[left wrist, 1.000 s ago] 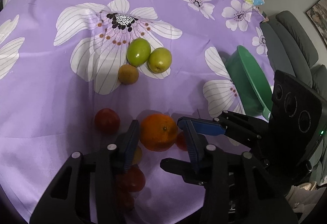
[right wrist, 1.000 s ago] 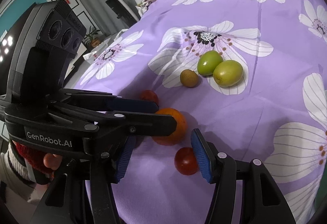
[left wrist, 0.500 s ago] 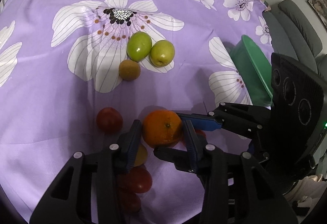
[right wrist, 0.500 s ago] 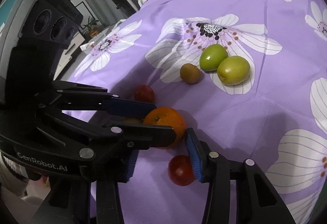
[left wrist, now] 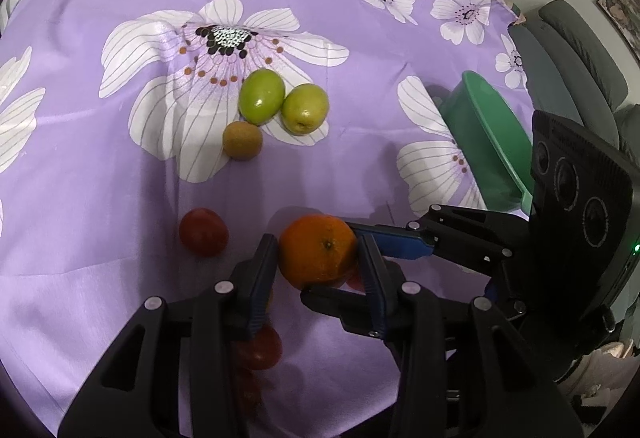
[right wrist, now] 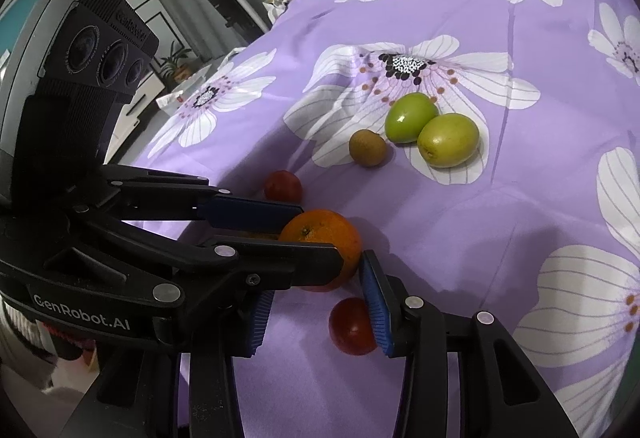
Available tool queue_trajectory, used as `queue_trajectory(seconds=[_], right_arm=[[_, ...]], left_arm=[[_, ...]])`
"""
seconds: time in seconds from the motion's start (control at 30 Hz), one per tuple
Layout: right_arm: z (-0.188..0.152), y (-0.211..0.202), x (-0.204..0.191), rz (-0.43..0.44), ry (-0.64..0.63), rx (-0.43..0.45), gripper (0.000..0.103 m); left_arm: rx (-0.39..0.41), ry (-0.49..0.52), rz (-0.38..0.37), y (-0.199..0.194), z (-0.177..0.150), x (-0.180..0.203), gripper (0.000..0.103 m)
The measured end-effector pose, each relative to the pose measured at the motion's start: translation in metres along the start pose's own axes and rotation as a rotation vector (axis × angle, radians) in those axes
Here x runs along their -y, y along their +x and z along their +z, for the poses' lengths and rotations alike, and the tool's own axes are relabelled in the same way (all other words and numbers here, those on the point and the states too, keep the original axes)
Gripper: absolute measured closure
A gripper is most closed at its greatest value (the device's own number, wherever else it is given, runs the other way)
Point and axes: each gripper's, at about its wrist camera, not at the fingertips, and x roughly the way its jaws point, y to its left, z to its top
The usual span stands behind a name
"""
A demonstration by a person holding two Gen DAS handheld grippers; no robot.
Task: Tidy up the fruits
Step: 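Carry the orange over the bowl with the left gripper while the right gripper brings the bowl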
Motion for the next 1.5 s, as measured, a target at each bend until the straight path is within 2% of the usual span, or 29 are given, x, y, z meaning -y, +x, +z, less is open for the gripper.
queue_trajectory(seconds=[0.43,0.93,1.2,1.5], right_arm=[[-0.012,-0.031,-0.004,-0.041,0.01,0.068,0.059],[-0.024,-0.064,0.0,-0.077,0.038,0.155,0.059],[-0.03,-0.089,0.015,-0.117,0.071,0.222,0.059],[-0.034,-0.126,0.042,-0.197,0.126,0.309,0.059]], left_arm=[[0.03,0.056,-0.023,-0.008,0.001,0.03,0.062],[0.045,0.147,-0.014,-0.009,0.006,0.066,0.062],[0.057,0.23,-0.022,-0.004,0.018,0.097,0.062],[0.068,0.337,-0.074,0.01,0.04,0.139,0.062]])
